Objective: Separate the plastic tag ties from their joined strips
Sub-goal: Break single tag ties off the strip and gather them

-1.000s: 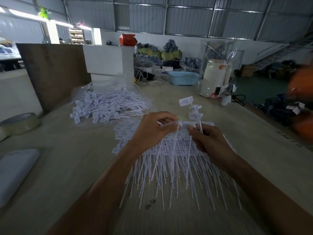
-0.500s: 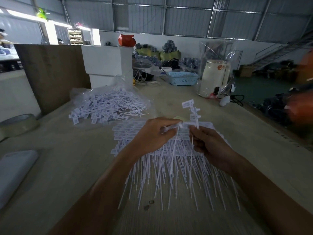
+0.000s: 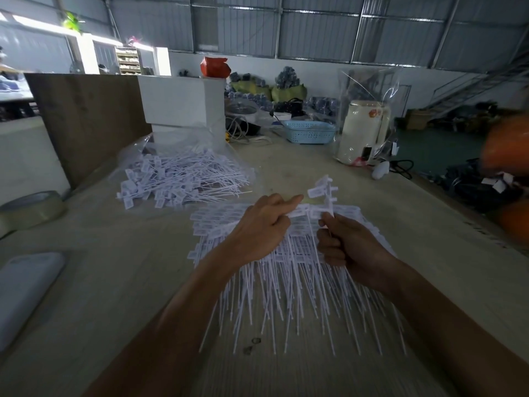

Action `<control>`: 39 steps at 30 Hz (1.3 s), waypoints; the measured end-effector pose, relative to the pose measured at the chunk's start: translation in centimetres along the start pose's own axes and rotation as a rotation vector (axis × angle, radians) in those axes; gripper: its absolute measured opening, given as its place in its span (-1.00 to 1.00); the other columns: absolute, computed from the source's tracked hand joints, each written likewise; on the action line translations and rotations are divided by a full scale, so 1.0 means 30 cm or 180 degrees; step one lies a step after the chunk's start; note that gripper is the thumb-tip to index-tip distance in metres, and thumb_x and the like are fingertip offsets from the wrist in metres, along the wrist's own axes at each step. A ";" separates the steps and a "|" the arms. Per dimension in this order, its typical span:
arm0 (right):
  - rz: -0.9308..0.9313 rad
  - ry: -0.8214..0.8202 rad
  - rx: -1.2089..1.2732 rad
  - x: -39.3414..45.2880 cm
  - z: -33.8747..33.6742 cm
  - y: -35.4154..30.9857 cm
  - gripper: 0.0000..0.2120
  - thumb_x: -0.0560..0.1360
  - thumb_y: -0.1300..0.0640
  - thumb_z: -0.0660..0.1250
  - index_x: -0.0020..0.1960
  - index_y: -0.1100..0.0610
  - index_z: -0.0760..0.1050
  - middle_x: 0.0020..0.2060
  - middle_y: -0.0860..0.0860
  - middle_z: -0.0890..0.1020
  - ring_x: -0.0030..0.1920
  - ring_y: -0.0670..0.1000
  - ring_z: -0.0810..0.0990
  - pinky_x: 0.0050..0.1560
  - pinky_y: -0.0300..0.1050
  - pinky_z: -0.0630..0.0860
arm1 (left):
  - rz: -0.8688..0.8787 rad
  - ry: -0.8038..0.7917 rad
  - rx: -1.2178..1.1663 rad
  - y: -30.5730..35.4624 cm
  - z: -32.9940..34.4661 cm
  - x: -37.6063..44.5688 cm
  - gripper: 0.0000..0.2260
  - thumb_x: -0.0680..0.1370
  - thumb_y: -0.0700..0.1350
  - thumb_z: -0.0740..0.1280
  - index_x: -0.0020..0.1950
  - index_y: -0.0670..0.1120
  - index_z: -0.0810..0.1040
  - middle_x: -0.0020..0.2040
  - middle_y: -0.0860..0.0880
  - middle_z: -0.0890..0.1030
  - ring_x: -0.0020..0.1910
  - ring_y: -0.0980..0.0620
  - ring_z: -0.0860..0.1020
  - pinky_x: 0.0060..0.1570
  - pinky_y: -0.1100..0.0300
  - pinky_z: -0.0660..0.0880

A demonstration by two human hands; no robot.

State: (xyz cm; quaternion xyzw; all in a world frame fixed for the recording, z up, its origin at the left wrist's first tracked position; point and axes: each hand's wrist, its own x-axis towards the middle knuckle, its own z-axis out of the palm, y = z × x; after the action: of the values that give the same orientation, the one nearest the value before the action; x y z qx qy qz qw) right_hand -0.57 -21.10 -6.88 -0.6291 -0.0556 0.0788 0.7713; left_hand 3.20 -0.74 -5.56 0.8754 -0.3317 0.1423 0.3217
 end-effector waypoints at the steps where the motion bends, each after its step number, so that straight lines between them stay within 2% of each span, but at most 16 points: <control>1: -0.0061 0.0015 -0.0032 0.003 -0.004 0.002 -0.78 0.68 0.03 0.16 -0.10 0.11 0.39 -0.41 -0.03 0.15 -0.47 -0.08 0.09 -0.55 -0.25 0.13 | 0.0003 -0.0006 -0.0016 -0.001 0.001 0.000 -0.56 0.66 -0.20 0.12 0.56 -0.04 0.26 -0.14 0.12 0.33 -0.01 0.01 0.35 0.02 0.04 0.35; 3: -0.0152 0.0067 -0.0062 0.009 -0.009 0.002 -0.77 0.64 0.03 0.22 -0.11 0.13 0.47 -0.39 -0.03 0.11 -0.44 -0.07 0.06 -0.55 -0.25 0.11 | 0.0008 0.0090 -0.0148 0.000 0.000 -0.003 -0.55 0.64 -0.19 0.19 0.54 -0.01 0.31 -0.11 0.17 0.40 -0.03 0.07 0.38 -0.05 0.16 0.32; 6: -0.0193 0.0037 -0.0047 0.007 -0.008 -0.006 -0.73 0.55 -0.03 0.29 -0.19 0.12 0.59 -0.39 -0.03 0.09 -0.46 -0.07 0.07 -0.53 -0.24 0.15 | 0.0157 0.0340 -0.0446 0.009 -0.004 -0.012 -0.62 0.60 -0.16 0.31 0.40 0.08 0.44 -0.03 0.15 0.55 -0.06 0.17 0.52 -0.10 0.31 0.40; 9: -0.0227 -0.0028 -0.0176 0.003 0.001 -0.008 -0.67 0.55 -0.08 0.29 -0.12 0.17 0.64 -0.38 -0.02 0.08 -0.41 -0.03 0.03 -0.48 -0.20 0.13 | 0.0237 0.0494 -0.0490 0.018 -0.005 -0.015 -0.72 0.55 -0.14 0.39 0.23 0.08 0.48 -0.08 0.13 0.63 -0.12 0.20 0.58 -0.16 0.24 0.50; 13: -0.0330 -0.0037 -0.0357 0.000 0.009 0.000 -0.69 0.56 -0.05 0.29 -0.14 0.18 0.60 -0.39 0.03 0.10 -0.42 -0.03 0.08 -0.48 -0.21 0.17 | 0.0240 0.0445 -0.0255 0.023 -0.003 -0.013 -0.77 0.56 -0.06 0.41 0.21 0.03 0.56 0.02 0.04 0.66 0.03 0.10 0.60 0.01 0.12 0.53; 16: -0.0362 -0.0012 -0.0248 -0.004 0.005 -0.007 -0.71 0.55 -0.03 0.27 -0.17 0.19 0.50 -0.44 -0.01 0.20 -0.51 -0.08 0.19 -0.51 -0.23 0.22 | 0.0147 0.0378 0.0042 0.016 -0.009 -0.016 -0.69 0.56 -0.05 0.39 0.31 0.08 0.54 0.19 0.02 0.60 0.17 0.03 0.53 0.15 0.13 0.45; 18: -0.0342 -0.0026 -0.0140 -0.006 0.003 -0.010 -0.72 0.54 -0.03 0.26 -0.17 0.18 0.44 -0.43 -0.01 0.19 -0.52 -0.09 0.20 -0.52 -0.24 0.22 | 0.0134 0.0447 0.0308 0.015 -0.010 -0.019 -0.66 0.57 -0.04 0.38 0.35 0.08 0.51 0.26 0.01 0.57 0.22 -0.01 0.49 0.20 0.13 0.39; 21: -0.0317 -0.0062 -0.0174 -0.008 0.012 0.000 -0.73 0.54 -0.05 0.26 -0.19 0.14 0.39 -0.39 0.02 0.16 -0.47 -0.06 0.15 -0.51 -0.22 0.18 | 0.0206 0.0682 0.0576 0.027 -0.007 -0.024 -0.71 0.58 -0.05 0.38 0.30 0.02 0.56 0.23 -0.01 0.60 0.20 -0.05 0.52 0.11 0.14 0.41; 25: -0.0818 0.0302 -0.1410 -0.005 0.018 0.007 -0.65 0.62 -0.09 0.20 -0.25 0.08 0.36 -0.47 -0.02 0.34 -0.50 -0.09 0.28 -0.48 -0.24 0.26 | 0.0421 0.0776 0.0827 0.036 -0.010 -0.026 -0.77 0.60 -0.09 0.35 0.24 -0.06 0.63 0.17 -0.02 0.66 0.14 -0.10 0.58 0.04 0.05 0.50; 27: -0.1028 0.0343 -0.1610 -0.005 0.018 0.003 -0.64 0.60 -0.11 0.19 -0.26 0.09 0.35 -0.51 -0.10 0.36 -0.52 -0.12 0.29 -0.48 -0.27 0.28 | 0.0525 0.0753 0.0901 0.041 -0.010 -0.027 -0.78 0.61 -0.11 0.33 0.22 -0.09 0.64 0.14 -0.03 0.67 0.09 -0.12 0.60 0.00 0.05 0.50; 29: -0.1103 0.0297 -0.1622 -0.007 0.019 0.001 -0.64 0.56 -0.16 0.19 -0.24 0.10 0.36 -0.51 -0.10 0.36 -0.51 -0.12 0.30 -0.47 -0.27 0.29 | 0.0525 0.0716 0.0954 0.041 -0.011 -0.025 -0.78 0.63 -0.10 0.30 0.22 -0.09 0.64 0.14 -0.03 0.67 0.08 -0.11 0.60 0.03 0.03 0.49; 33: -0.1179 0.0237 -0.1790 -0.003 0.018 0.007 -0.65 0.58 -0.13 0.17 -0.24 0.10 0.34 -0.50 -0.10 0.36 -0.51 -0.13 0.31 -0.44 -0.26 0.29 | 0.0272 0.0582 0.0668 0.034 -0.007 -0.024 -0.79 0.66 -0.06 0.24 0.16 -0.03 0.64 0.11 0.02 0.67 0.09 -0.04 0.59 0.03 0.05 0.52; 36: -0.1436 0.0311 -0.2341 -0.002 0.017 0.008 -0.69 0.62 -0.08 0.14 -0.23 0.05 0.34 -0.46 -0.11 0.38 -0.46 -0.16 0.34 -0.33 -0.17 0.30 | -0.0033 0.0507 0.0228 0.024 -0.005 -0.022 -0.81 0.64 -0.09 0.26 -0.10 -0.01 0.63 -0.10 0.02 0.67 -0.09 -0.04 0.61 -0.06 -0.01 0.55; 37: -0.1490 0.0323 -0.2405 -0.003 0.018 0.009 -0.69 0.61 -0.09 0.14 -0.23 0.05 0.34 -0.44 -0.10 0.38 -0.45 -0.15 0.34 -0.32 -0.15 0.30 | -0.0084 0.0503 0.0101 0.023 -0.007 -0.019 -0.81 0.63 -0.10 0.27 -0.12 -0.01 0.62 -0.13 0.02 0.67 -0.11 -0.03 0.61 -0.07 0.00 0.55; 39: -0.1423 0.0299 -0.2095 -0.006 0.022 0.010 -0.67 0.61 -0.11 0.16 -0.23 0.07 0.33 -0.45 -0.09 0.36 -0.46 -0.12 0.32 -0.36 -0.17 0.30 | -0.0024 0.0533 -0.0082 0.026 -0.010 -0.016 -0.85 0.63 -0.10 0.29 -0.02 -0.03 0.66 -0.07 0.04 0.69 -0.08 0.02 0.63 -0.05 0.02 0.56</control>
State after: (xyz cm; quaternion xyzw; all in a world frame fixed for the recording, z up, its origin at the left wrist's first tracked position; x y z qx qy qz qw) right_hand -0.87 -20.43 -7.05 -0.8179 -0.1780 -0.1418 0.5284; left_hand 2.31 -0.76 -5.19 0.8574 -0.3022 0.2095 0.3600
